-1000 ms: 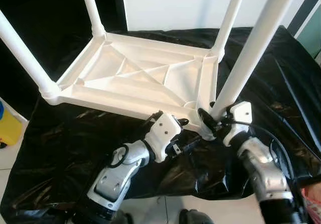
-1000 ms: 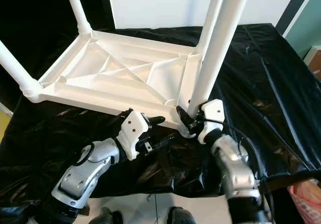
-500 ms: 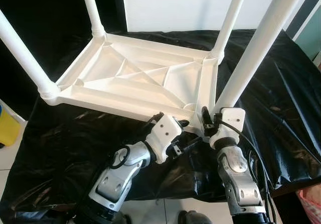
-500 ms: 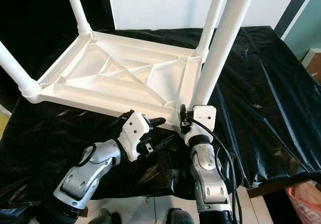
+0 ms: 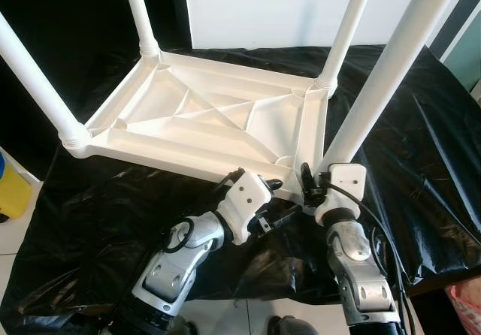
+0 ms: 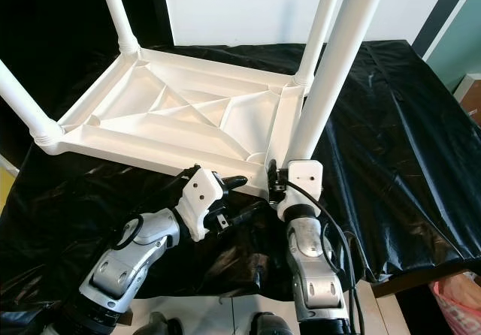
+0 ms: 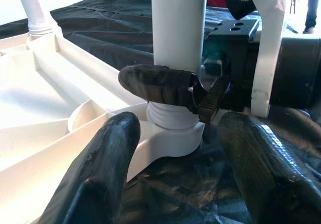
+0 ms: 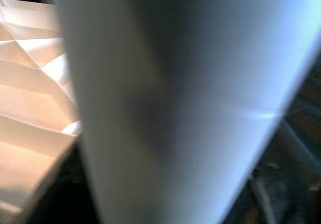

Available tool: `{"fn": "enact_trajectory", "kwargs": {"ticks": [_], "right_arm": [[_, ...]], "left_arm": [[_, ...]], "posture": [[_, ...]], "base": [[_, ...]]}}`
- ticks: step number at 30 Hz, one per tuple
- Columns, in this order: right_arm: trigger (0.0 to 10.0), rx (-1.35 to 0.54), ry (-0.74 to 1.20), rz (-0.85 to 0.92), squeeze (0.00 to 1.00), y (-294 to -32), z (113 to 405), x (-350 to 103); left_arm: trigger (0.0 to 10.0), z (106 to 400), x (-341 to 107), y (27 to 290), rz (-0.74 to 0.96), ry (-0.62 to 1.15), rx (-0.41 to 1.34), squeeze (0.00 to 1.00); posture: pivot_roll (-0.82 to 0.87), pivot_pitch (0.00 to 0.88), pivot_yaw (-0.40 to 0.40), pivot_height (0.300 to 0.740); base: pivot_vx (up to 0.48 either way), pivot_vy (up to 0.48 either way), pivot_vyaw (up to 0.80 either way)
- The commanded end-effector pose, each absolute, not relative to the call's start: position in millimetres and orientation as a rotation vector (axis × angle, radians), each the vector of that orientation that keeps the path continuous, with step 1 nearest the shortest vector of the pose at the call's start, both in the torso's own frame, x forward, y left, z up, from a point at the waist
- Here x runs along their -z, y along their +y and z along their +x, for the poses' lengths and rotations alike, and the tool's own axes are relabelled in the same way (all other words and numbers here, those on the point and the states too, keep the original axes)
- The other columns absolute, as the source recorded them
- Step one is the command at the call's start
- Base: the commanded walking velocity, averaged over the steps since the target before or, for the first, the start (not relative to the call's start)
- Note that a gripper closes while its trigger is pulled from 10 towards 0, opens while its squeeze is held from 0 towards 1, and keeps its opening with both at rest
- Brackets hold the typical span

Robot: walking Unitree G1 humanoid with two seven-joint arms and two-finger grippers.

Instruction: Building children table

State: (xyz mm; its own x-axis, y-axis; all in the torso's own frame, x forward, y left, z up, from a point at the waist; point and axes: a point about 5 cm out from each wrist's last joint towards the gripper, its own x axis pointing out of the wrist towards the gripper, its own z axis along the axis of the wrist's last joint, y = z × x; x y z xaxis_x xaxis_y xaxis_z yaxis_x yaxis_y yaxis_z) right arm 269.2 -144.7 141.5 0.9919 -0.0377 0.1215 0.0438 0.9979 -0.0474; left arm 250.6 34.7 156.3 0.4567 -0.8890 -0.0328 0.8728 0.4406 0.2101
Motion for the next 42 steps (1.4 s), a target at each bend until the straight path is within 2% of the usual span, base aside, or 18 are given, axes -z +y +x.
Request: {"fn": "enact_trajectory", "kwargs": {"ticks": [1, 6, 7, 9, 10, 17, 20, 22, 26, 28, 29, 30, 31, 32, 33, 42], "right_arm": [[10.0, 0.036, -0.115, -0.042, 1.0, -145.2, 269.3, -140.6], [10.0, -0.02, -0.146, -0.061, 1.0, -154.8, 268.2, -144.3], [10.0, -0.075, -0.149, -0.058, 0.0, -156.3, 267.0, -144.4], [10.0, -0.075, -0.149, -0.058, 0.0, -156.3, 267.0, -144.4], [10.0, -0.147, -0.15, -0.06, 0.0, -157.1, 265.7, -144.5], [10.0, -0.336, -0.15, -0.093, 0.0, -161.7, 263.3, -145.0], [10.0, -0.476, -0.134, -0.132, 0.0, -168.1, 268.0, -147.1], [10.0, -0.476, -0.134, -0.132, 0.0, -168.1, 268.0, -147.1], [10.0, -0.633, -0.092, -0.19, 0.0, -176.2, 278.3, -149.6], [10.0, -0.633, -0.092, -0.19, 0.0, -176.2, 278.3, -149.6], [7.5, -0.667, -0.075, -0.204, 0.0, -177.3, 280.5, -148.2], [2.3, -0.683, -0.058, -0.208, 0.0, -178.0, 281.7, -145.2], [2.3, -0.683, -0.058, -0.208, 0.0, -178.0, 281.7, -145.2], [0.2, -0.691, -0.046, -0.21, 0.0, -178.2, 282.3, -142.7], [0.0, -0.699, -0.032, -0.208, 0.0, -179.2, 282.5, -138.7], [0.0, -0.695, 0.009, -0.207, 0.0, -186.2, 281.1, -129.3]], "left_arm": [[10.0, 250.8, -153.0, 33.1, 0.21, -0.08, 1.088, 0.0], [10.0, 249.8, -152.8, 33.1, 0.213, -0.081, 1.097, 0.0], [10.0, 249.5, -152.5, 34.1, 0.216, -0.079, 1.099, 0.0], [10.0, 249.5, -152.5, 34.1, 0.216, -0.079, 1.099, 0.0], [10.0, 249.2, -152.1, 34.9, 0.221, -0.078, 1.101, 0.0], [10.0, 248.8, -150.9, 35.7, 0.226, -0.074, 1.106, 0.0], [10.0, 248.4, -150.2, 34.9, 0.23, -0.072, 1.117, 0.0], [10.0, 248.4, -150.2, 34.9, 0.23, -0.072, 1.117, 0.0], [10.0, 248.4, -150.1, 34.9, 0.236, -0.072, 1.123, 0.0], [10.0, 248.4, -150.1, 34.9, 0.236, -0.072, 1.123, 0.0], [10.0, 248.2, -150.4, 34.9, 0.238, -0.073, 1.123, 0.0], [10.0, 247.8, -151.2, 35.1, 0.239, -0.075, 1.122, 0.0], [10.0, 247.8, -151.2, 35.1, 0.239, -0.075, 1.122, 0.0], [10.0, 247.6, -151.7, 35.3, 0.239, -0.077, 1.12, 0.0], [10.0, 247.5, -151.9, 35.8, 0.24, -0.077, 1.118, 0.0], [10.0, 247.4, -152.2, 35.7, 0.235, -0.078, 1.116, 0.0]], "posture": [[-0.13, 0.079, -0.015, 0.74], [-0.13, 0.072, -0.012, 0.74], [-0.13, 0.071, -0.012, 0.74], [-0.13, 0.071, -0.012, 0.74], [-0.13, 0.068, -0.012, 0.74], [-0.13, 0.055, -0.009, 0.74], [-0.13, 0.048, -0.009, 0.74], [-0.13, 0.048, -0.009, 0.74], [-0.12, 0.038, -0.009, 0.74], [-0.12, 0.038, -0.009, 0.74], [-0.1, 0.031, -0.012, 0.74], [-0.1, 0.031, -0.012, 0.74], [-0.1, 0.031, -0.012, 0.74], [-0.1, 0.03, -0.012, 0.74], [-0.1, 0.029, -0.012, 0.74], [-0.11, 0.039, -0.005, 0.74]], "base": [[0.0, 0.0, 0.0], [0.0, 0.0, 0.0], [0.0, 0.0, 0.0], [0.0, 0.0, 0.0], [0.0, 0.0, 0.0], [0.0, 0.0, 0.0], [0.0, 0.0, 0.0], [0.0, 0.0, 0.0], [0.0, 0.0, 0.0], [0.0, 0.0, 0.0], [0.0, 0.0, 0.0], [0.0, 0.0, 0.0], [0.0, 0.0, 0.0], [0.0, 0.0, 0.0], [0.0, 0.0, 0.0], [0.0, 0.0, 0.0]]}}
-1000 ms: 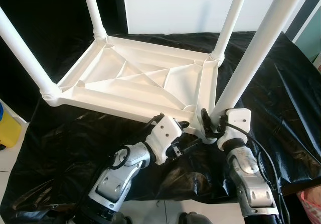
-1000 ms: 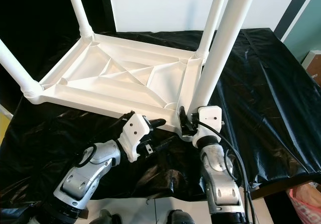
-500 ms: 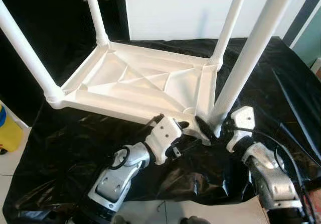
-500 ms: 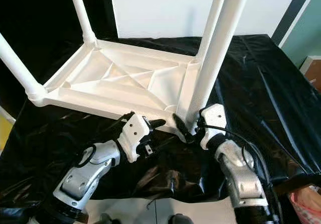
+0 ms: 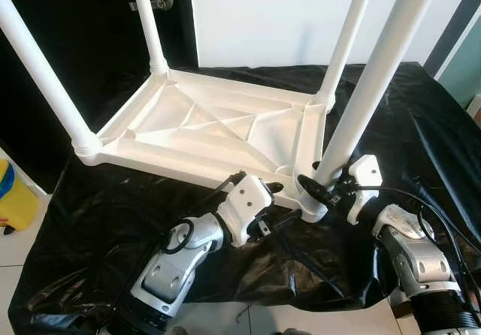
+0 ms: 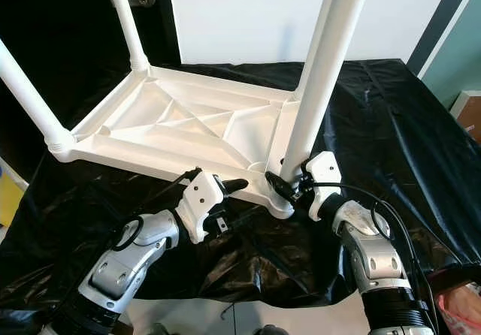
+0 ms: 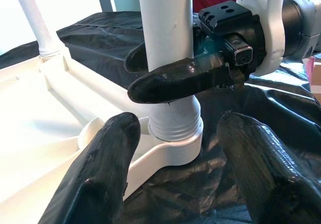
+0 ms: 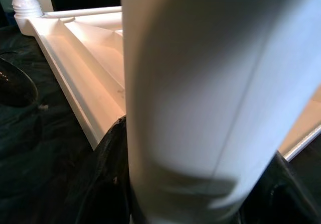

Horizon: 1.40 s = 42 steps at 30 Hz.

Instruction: Building children table

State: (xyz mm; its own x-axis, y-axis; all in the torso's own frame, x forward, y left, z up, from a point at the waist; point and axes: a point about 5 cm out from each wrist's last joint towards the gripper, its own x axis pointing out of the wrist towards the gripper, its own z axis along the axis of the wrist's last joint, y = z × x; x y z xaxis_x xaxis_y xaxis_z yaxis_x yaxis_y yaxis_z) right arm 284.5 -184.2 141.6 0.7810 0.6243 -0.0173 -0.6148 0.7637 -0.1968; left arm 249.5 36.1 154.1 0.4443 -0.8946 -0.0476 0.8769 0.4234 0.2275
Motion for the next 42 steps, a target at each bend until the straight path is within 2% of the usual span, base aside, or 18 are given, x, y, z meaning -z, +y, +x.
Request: {"fn": "enact_trajectory", "kwargs": {"ticks": [1, 2, 4, 5, 9, 18, 22, 25, 30, 31, 33, 38, 42], "right_arm": [[0.0, -0.695, 0.009, -0.207, 0.0, -186.2, 281.1, -129.3], [9.1, -0.684, 0.013, -0.206, 0.0, -187.8, 281.3, -128.7], [9.1, -0.683, 0.015, -0.205, 0.0, -189.0, 282.1, -128.5], [10.0, -0.673, 0.014, -0.198, 0.0, -189.9, 282.3, -128.6], [10.0, -0.608, -0.003, -0.183, 0.0, -191.0, 283.6, -130.8], [10.0, -0.324, -0.036, -0.167, 0.0, -182.9, 282.4, -131.4], [10.0, -0.28, -0.037, -0.155, 0.0, -180.7, 281.2, -130.7], [10.0, -0.116, -0.018, -0.111, 0.0, -174.2, 278.0, -126.8], [10.0, -0.069, -0.013, -0.105, 0.0, -172.9, 277.2, -125.7], [10.0, 0.099, 0.006, -0.057, 0.0, -166.2, 273.5, -120.2], [10.0, 0.168, 0.016, -0.026, 0.0, -161.9, 271.6, -117.9], [10.0, 0.198, 0.019, 0.023, 0.0, -144.9, 269.2, -118.8], [10.0, 0.191, 0.018, 0.028, 0.0, -142.0, 269.0, -120.2]], "left_arm": [[10.0, 247.4, -152.2, 35.7, 0.235, -0.078, 1.116, 0.0], [10.0, 247.6, -152.5, 35.4, 0.234, -0.079, 1.116, 0.0], [10.0, 247.9, -152.8, 35.3, 0.233, -0.08, 1.116, 0.0], [10.0, 248.0, -152.8, 35.1, 0.232, -0.08, 1.116, 0.0], [10.0, 248.4, -152.4, 34.6, 0.23, -0.079, 1.114, 0.0], [10.0, 247.7, -151.6, 35.2, 0.232, -0.076, 1.108, 0.0], [10.0, 247.4, -151.6, 35.1, 0.232, -0.075, 1.11, 0.0], [10.0, 248.0, -151.7, 35.7, 0.234, -0.073, 1.112, 0.0], [10.0, 248.1, -151.7, 35.7, 0.234, -0.072, 1.112, 0.0], [10.0, 247.2, -151.7, 34.8, 0.23, -0.071, 1.115, 0.0], [10.0, 246.7, -151.8, 34.5, 0.226, -0.071, 1.116, 0.0], [10.0, 244.7, -151.6, 34.2, 0.218, -0.065, 1.122, 0.0], [10.0, 244.2, -151.6, 34.4, 0.216, -0.063, 1.124, 0.0]], "posture": [[-0.11, 0.039, -0.005, 0.74], [-0.11, 0.041, -0.004, 0.74], [-0.11, 0.044, -0.004, 0.74], [-0.11, 0.049, -0.004, 0.74], [-0.11, 0.055, -0.004, 0.74], [-0.12, 0.077, 0.0, 0.74], [-0.12, 0.077, 0.0, 0.74], [-0.12, 0.087, 0.002, 0.74], [-0.12, 0.089, 0.001, 0.74], [-0.13, 0.102, 0.003, 0.74], [-0.12, 0.104, 0.004, 0.74], [-0.13, 0.119, 0.015, 0.74], [-0.13, 0.119, 0.015, 0.74]], "base": [[0.0, 0.0, 0.0], [0.0, 0.0, 0.0], [0.0, 0.0, 0.0], [0.0, 0.0, 0.0], [0.0, 0.0, 0.0], [0.0, 0.0, 0.0], [0.0, 0.0, 0.0], [0.0, 0.0, 0.0], [0.0, 0.0, 0.0], [0.0, 0.0, 0.0], [0.0, 0.0, 0.0], [0.0, 0.0, 0.0], [0.0, 0.0, 0.0]]}}
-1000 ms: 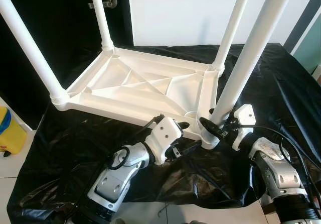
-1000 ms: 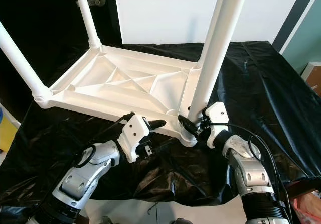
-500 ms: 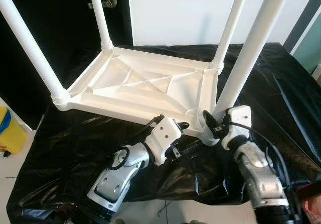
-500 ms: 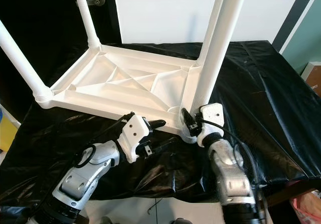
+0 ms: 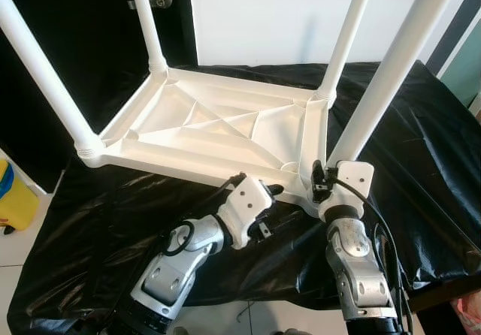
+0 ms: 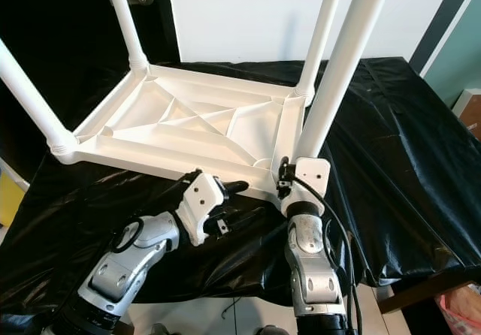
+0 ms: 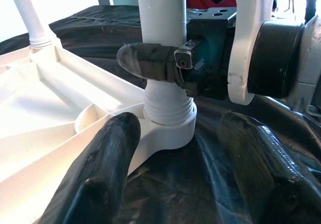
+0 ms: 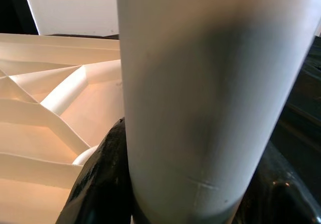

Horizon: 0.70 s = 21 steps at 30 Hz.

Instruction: Building children table

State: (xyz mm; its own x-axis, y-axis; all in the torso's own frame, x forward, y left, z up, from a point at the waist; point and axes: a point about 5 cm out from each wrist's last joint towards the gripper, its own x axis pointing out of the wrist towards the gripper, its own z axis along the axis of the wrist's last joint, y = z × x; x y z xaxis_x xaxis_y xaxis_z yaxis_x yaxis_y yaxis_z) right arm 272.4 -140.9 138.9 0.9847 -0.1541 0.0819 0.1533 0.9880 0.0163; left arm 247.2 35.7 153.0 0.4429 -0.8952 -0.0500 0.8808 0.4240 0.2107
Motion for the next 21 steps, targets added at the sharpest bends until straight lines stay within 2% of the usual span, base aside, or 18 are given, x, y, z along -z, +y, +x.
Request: {"fn": "enact_trajectory", "kwargs": {"ticks": [1, 11, 12, 13, 14, 21], "right_arm": [[10.0, 0.191, 0.018, 0.028, 0.0, -142.0, 269.0, -120.2], [10.0, 0.198, -0.009, 0.022, 0.0, -140.2, 266.5, -125.4], [10.0, 0.193, -0.018, 0.018, 0.66, -139.8, 266.3, -126.4], [10.0, 0.193, -0.018, 0.018, 0.66, -139.8, 266.3, -126.4], [10.0, 0.173, -0.036, 0.004, 1.0, -140.0, 265.9, -128.6], [10.0, 0.146, -0.075, -0.008, 1.0, -145.1, 265.7, -133.4]], "left_arm": [[10.0, 244.2, -151.6, 34.4, 0.216, -0.063, 1.124, 0.0], [10.0, 244.8, -152.7, 35.5, 0.22, -0.058, 1.125, 0.0], [10.0, 244.6, -153.0, 35.2, 0.22, -0.059, 1.125, 0.0], [10.0, 244.6, -153.0, 35.2, 0.22, -0.059, 1.125, 0.0], [10.0, 244.6, -153.4, 35.1, 0.218, -0.059, 1.122, 0.0], [10.0, 244.6, -152.8, 35.4, 0.222, -0.057, 1.116, 0.0]], "posture": [[-0.13, 0.119, 0.015, 0.74], [-0.13, 0.141, 0.032, 0.74], [-0.12, 0.141, 0.032, 0.74], [-0.12, 0.141, 0.032, 0.74], [-0.12, 0.143, 0.029, 0.74], [-0.13, 0.146, 0.025, 0.74]], "base": [[0.0, 0.0, 0.0], [0.0, 0.0, 0.0], [0.0, 0.0, 0.0], [0.0, 0.0, 0.0], [0.0, 0.0, 0.0], [0.0, 0.0, 0.0]]}}
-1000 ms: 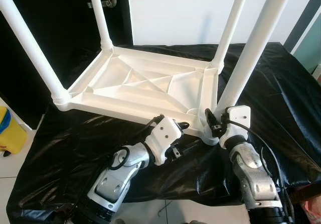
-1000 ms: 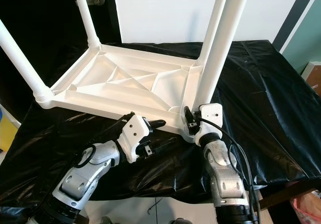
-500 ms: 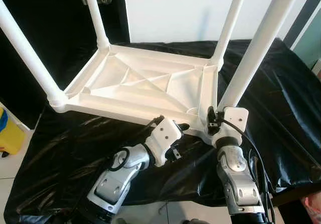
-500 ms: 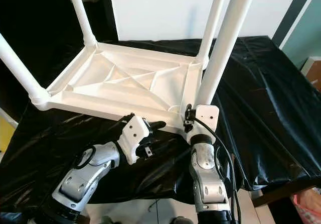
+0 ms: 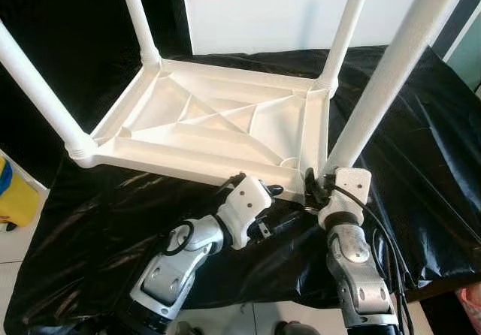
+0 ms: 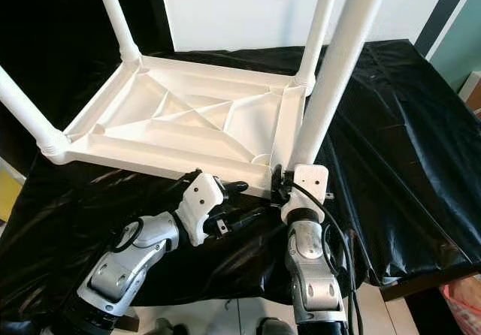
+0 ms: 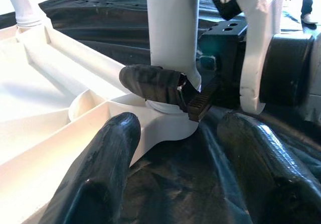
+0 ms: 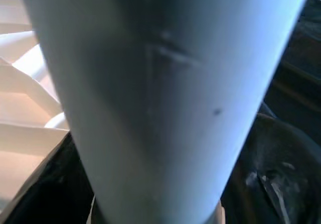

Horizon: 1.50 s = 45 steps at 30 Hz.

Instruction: Building children table

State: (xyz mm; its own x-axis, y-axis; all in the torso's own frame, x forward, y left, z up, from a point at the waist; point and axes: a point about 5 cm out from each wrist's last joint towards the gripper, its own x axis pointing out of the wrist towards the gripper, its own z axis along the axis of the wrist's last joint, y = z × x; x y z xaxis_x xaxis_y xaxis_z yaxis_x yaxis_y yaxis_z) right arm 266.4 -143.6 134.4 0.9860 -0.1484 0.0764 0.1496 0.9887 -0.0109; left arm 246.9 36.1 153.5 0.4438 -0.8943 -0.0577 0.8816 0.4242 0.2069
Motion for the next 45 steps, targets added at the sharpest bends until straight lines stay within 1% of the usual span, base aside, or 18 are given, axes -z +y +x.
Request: {"fn": "enact_trajectory", "kwargs": {"ticks": [1, 4, 5, 6, 7, 10, 20, 28, 29, 33, 34, 36, 37, 38, 39, 42, 43, 45], "right_arm": [[10.0, 0.144, -0.078, -0.007, 1.0, -145.6, 265.8, -133.7], [10.0, 0.13, -0.087, -0.01, 1.0, -148.8, 266.5, -134.9], [10.0, 0.092, -0.093, -0.009, 0.82, -152.2, 267.4, -135.3], [10.0, 0.065, -0.098, -0.007, 0.82, -154.6, 267.9, -135.7], [10.0, 0.035, -0.106, -0.007, 0.0, -156.9, 268.5, -136.5], [10.0, 0.01, -0.115, -0.008, 0.0, -158.9, 269.0, -137.5], [10.0, -0.508, -0.136, -0.087, 0.0, -160.3, 274.1, -147.2], [10.0, -0.707, -0.082, -0.121, 0.0, -161.4, 281.5, -150.3], [9.0, -0.77, -0.044, -0.137, 0.0, -165.6, 284.0, -149.6], [9.1, -0.804, -0.019, -0.151, 0.0, -171.5, 285.7, -148.7], [7.9, -0.809, -0.005, -0.161, 0.0, -176.2, 287.2, -148.1], [7.3, -0.812, 0.008, -0.177, 0.0, -183.0, 289.4, -148.4], [4.5, -0.813, 0.012, -0.186, 0.0, -185.6, 290.0, -148.8], [4.5, -0.816, 0.013, -0.191, 0.0, -187.1, 290.5, -149.2], [1.2, -0.814, 0.012, -0.201, 0.0, -189.2, 291.3, -149.8], [1.2, -0.813, 0.011, -0.207, 0.0, -190.3, 291.8, -150.2], [0.0, -0.812, 0.011, -0.211, 0.0, -192.0, 292.8, -150.7], [0.0, -0.812, 0.011, -0.211, 0.0, -192.0, 292.8, -150.7]], "left_arm": [[10.0, 244.6, -152.7, 35.4, 0.222, -0.057, 1.116, 0.0], [10.0, 244.7, -152.8, 35.1, 0.221, -0.057, 1.115, 0.0], [10.0, 244.9, -152.9, 34.8, 0.222, -0.057, 1.115, 0.0], [10.0, 245.0, -152.9, 34.7, 0.223, -0.058, 1.115, 0.0], [10.0, 245.2, -153.1, 34.5, 0.224, -0.058, 1.115, 0.0], [10.0, 245.4, -153.2, 34.3, 0.225, -0.057, 1.115, 0.0], [10.0, 245.7, -152.5, 34.1, 0.234, -0.057, 1.127, 0.0], [10.0, 246.4, -153.5, 34.3, 0.234, -0.06, 1.125, 0.0], [10.0, 246.9, -154.4, 34.4, 0.236, -0.062, 1.124, 0.0], [10.0, 247.5, -155.2, 35.0, 0.236, -0.063, 1.121, 0.0], [10.0, 247.6, -155.2, 35.3, 0.237, -0.063, 1.12, 0.0], [10.0, 247.4, -155.2, 35.6, 0.236, -0.062, 1.119, 0.0], [10.0, 247.1, -155.1, 35.6, 0.235, -0.061, 1.121, 0.0], [10.0, 247.0, -155.1, 35.5, 0.234, -0.06, 1.122, 0.0], [10.0, 246.5, -154.8, 35.4, 0.234, -0.059, 1.126, 0.0], [10.0, 246.3, -154.7, 35.3, 0.234, -0.058, 1.129, 0.0], [10.0, 245.8, -154.4, 35.2, 0.237, -0.056, 1.134, 0.0], [10.0, 245.8, -154.4, 35.2, 0.237, -0.056, 1.134, 0.0]], "posture": [[-0.13, 0.146, 0.025, 0.74], [-0.13, 0.145, 0.025, 0.74], [-0.13, 0.146, 0.025, 0.74], [-0.13, 0.146, 0.025, 0.74], [-0.13, 0.144, 0.026, 0.74], [-0.13, 0.144, 0.026, 0.74], [-0.13, 0.14, 0.033, 0.74], [-0.13, 0.134, 0.036, 0.74], [-0.12, 0.134, 0.035, 0.74], [-0.12, 0.134, 0.035, 0.74], [-0.11, 0.132, 0.037, 0.74], [-0.11, 0.132, 0.039, 0.74], [-0.11, 0.132, 0.039, 0.74], [-0.11, 0.132, 0.039, 0.74], [-0.11, 0.131, 0.04, 0.74], [-0.11, 0.131, 0.04, 0.74], [-0.11, 0.13, 0.041, 0.74], [-0.11, 0.13, 0.041, 0.74]], "base": [[0.0, 0.0, 0.0], [0.0, 0.0, 0.0], [0.0, 0.0, 0.0], [0.0, 0.0, 0.0], [0.0, 0.0, 0.0], [0.0, 0.0, 0.0], [0.0, 0.0, 0.0], [0.0, 0.0, 0.0], [0.0, 0.0, 0.0], [0.0, 0.0, 0.0], [0.0, 0.0, 0.0], [0.0, 0.0, 0.0], [0.0, 0.0, 0.0], [0.0, 0.0, 0.0], [0.0, 0.0, 0.0], [0.0, 0.0, 0.0], [0.0, 0.0, 0.0], [0.0, 0.0, 0.0]]}}
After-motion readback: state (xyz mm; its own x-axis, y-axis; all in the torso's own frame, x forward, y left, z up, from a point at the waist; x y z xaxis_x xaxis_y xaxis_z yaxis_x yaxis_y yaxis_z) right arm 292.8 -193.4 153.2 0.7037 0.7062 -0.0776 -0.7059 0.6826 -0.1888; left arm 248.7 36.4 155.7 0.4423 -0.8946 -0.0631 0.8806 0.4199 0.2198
